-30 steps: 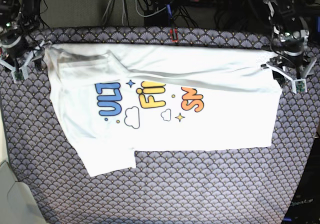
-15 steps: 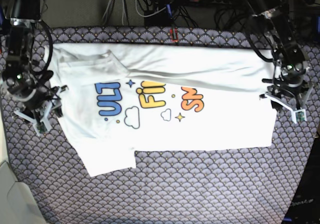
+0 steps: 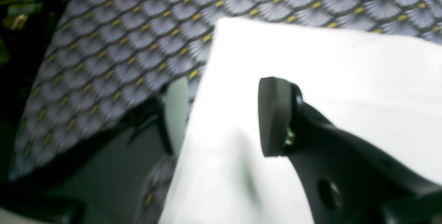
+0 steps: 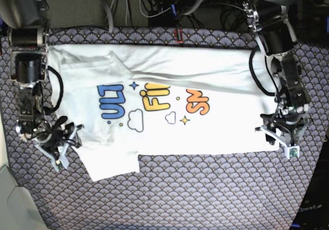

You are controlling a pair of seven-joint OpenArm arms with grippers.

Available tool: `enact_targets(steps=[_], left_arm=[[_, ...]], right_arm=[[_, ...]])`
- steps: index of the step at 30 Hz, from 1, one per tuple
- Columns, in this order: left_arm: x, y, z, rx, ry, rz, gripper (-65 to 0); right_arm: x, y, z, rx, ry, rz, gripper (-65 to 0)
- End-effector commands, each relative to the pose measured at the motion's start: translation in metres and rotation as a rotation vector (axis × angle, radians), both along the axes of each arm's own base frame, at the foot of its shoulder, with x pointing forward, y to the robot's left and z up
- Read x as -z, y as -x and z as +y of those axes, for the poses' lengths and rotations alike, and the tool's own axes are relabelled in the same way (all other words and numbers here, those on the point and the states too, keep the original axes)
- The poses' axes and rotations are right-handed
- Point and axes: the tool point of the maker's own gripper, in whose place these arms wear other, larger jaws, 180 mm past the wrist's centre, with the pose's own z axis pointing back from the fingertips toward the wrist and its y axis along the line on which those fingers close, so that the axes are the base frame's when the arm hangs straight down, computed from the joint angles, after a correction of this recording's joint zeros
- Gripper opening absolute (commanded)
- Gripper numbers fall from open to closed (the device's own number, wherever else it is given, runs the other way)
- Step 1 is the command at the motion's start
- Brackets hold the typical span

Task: Fold the T-shirt properly
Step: 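Lower both grippers onto the shirt's side edges at mid-body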

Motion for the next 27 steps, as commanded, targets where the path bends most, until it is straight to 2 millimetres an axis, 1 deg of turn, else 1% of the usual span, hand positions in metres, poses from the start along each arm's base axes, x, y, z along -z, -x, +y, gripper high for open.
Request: enact_targets(steps=[1, 3, 7, 11, 18, 21, 23, 27], left_arm=[[-0.021, -0.014, 0.007, -0.002, -0.022, -0.07, -32.7], [-0.02, -0.022, 0.003, 0.014, -0.018, -0.089, -32.7], [-0.01, -0.034, 0.0, 0.015, 0.014, -0.093, -32.7], [0.0, -0.035, -0.002, 0.017, 0.028, -0.102, -32.7], [0.016, -0.038, -0.006, 0.021, 0.054, -0.108, -32.7], [0.02, -0.038, -0.007, 0.019, 0.06, -0.1, -32.8], [0.02, -0.038, -0.007, 0.019, 0.06, -0.1, -32.8], [0.014, -0.041, -0.006, 0.02, 0.056, -0.113, -32.8]], right_arm=[[-0.022, -0.019, -0.008, 0.013, -0.009, -0.065, -32.4], [-0.019, -0.024, -0.011, 0.033, -0.039, -0.067, -32.4], [-0.015, -0.03, -0.017, 0.062, -0.082, -0.081, -32.4], [-0.01, -0.029, -0.018, 0.072, -0.106, -0.096, -32.4], [-0.008, -0.028, -0.018, 0.074, -0.108, -0.1, -32.8], [-0.009, -0.031, -0.028, 0.13, -0.084, -0.114, -33.5], [-0.008, -0.031, -0.033, 0.158, -0.073, -0.119, -36.4], [-0.002, -0.026, -0.032, 0.155, -0.083, -0.132, -47.5]])
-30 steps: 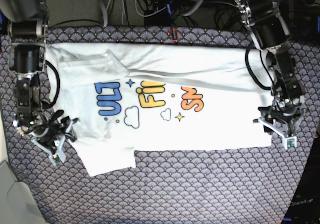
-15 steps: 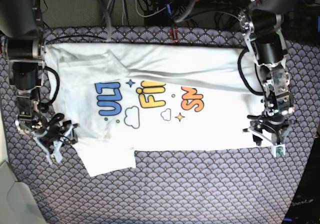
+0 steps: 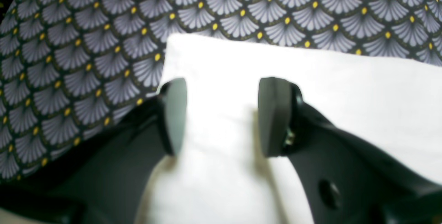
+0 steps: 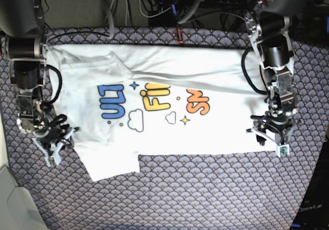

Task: Fold the T-shirt properly
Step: 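Lower both grippers onto the shirt's side edges at mid-body, then pinch the side edges of the shirt with both grippers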

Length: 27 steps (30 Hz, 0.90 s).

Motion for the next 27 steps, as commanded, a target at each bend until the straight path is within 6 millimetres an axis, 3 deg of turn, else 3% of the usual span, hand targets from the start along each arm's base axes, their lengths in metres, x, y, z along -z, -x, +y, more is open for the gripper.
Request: enact_targets(steps=[1, 6, 16, 27], left_arm=[[-0.032, -0.02, 0.008, -0.008, -0.02, -0.088, -32.8], [-0.034, -0.021, 0.009, -0.01, -0.02, -0.091, -32.8], [-0.046, -0.031, 0.008, -0.009, -0.018, -0.117, -32.8], [-0.045, -0.032, 0.007, -0.008, -0.014, -0.118, -32.8]], right_arm=[[-0.022, -0.015, -0.007, 0.012, 0.0, -0.068, -51.0], [-0.008, -0.003, -0.007, 0.013, 0.001, -0.039, -65.0], [-0.004, 0.0, -0.004, 0.009, -0.004, -0.03, -65.0], [-0.004, 0.0, -0.004, 0.009, -0.004, -0.03, -65.0]])
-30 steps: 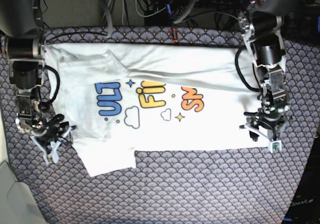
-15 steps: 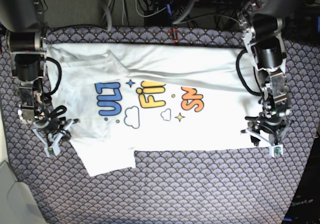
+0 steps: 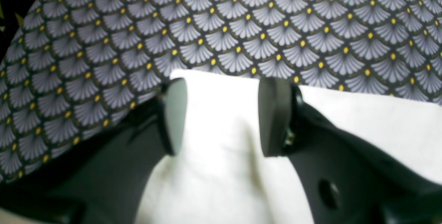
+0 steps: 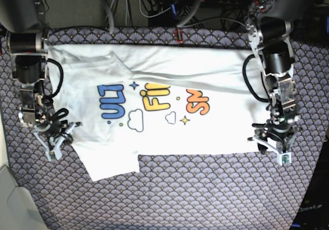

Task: Fold the T-shirt properly
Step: 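Pinch the side edges of the shirt with both grippers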

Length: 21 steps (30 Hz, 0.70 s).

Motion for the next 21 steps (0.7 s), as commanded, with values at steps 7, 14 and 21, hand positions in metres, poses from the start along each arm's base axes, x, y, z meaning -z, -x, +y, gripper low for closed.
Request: enact_targets(steps=[7, 14, 21], left_arm=[[-0.006, -0.015, 0.016, -0.026, 0.018, -0.008, -32.8], [-0.021, -0.023, 0.025, -0.043, -0.009, -0.079, -32.8], [-0.002, -0.021, 0.04, -0.121, -0.013, -0.059, -32.6]], right_arm=[[-0.015, -0.011, -0.007, 0.005, 0.014, -0.03, -65.0], [-0.015, -0.011, -0.007, 0.005, 0.014, -0.03, -65.0], [-0.015, -0.011, -0.007, 0.005, 0.014, -0.029, -65.0]])
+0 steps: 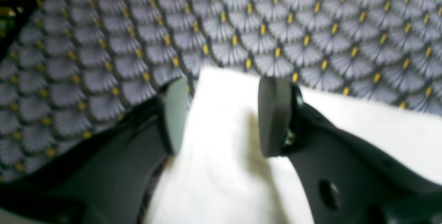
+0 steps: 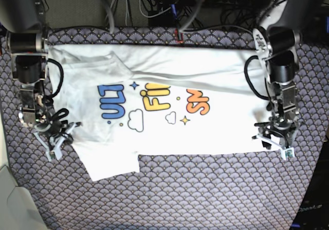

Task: Fold the T-shirt properly
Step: 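Pinch the side edges of the shirt with both grippers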

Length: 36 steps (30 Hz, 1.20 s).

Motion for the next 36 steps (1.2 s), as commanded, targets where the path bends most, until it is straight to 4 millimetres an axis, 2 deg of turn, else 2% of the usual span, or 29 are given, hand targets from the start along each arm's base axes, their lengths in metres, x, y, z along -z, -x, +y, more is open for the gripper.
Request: enact_targets(steps=[1, 3, 5, 22, 33, 36], left_arm=[[-0.029, -0.02, 0.011, -0.011, -0.021, -0.081, -32.6], [-0.023, -0.021, 0.008, -0.011, -0.009, -0.082, -32.6], [-0.02, -0.018, 0.015, -0.018, -0.016, -0.086, -32.6], [-0.027, -0.025, 0.016, -0.025, -0.01, -0.109, -32.6], [-0.012, -0.014, 0.016, -0.028, -0.004, -0.082, -32.8], [0.001, -0.008, 0.012, -0.028, 0.016, -0.046, -32.8]], right_arm=[[-0.016, -0.011, -0.007, 0.006, 0.015, -0.031, -65.0], [-0.016, -0.011, -0.009, 0.008, 0.017, -0.031, -65.0], [-0.016, -0.011, -0.009, 0.008, 0.017, -0.031, -65.0], [-0.016, -0.011, -0.01, 0.007, 0.019, -0.031, -65.0], [-0.015, -0.01, -0.011, 0.008, 0.022, -0.025, -65.0], [-0.015, -0.009, -0.011, 0.008, 0.023, -0.023, -65.0]])
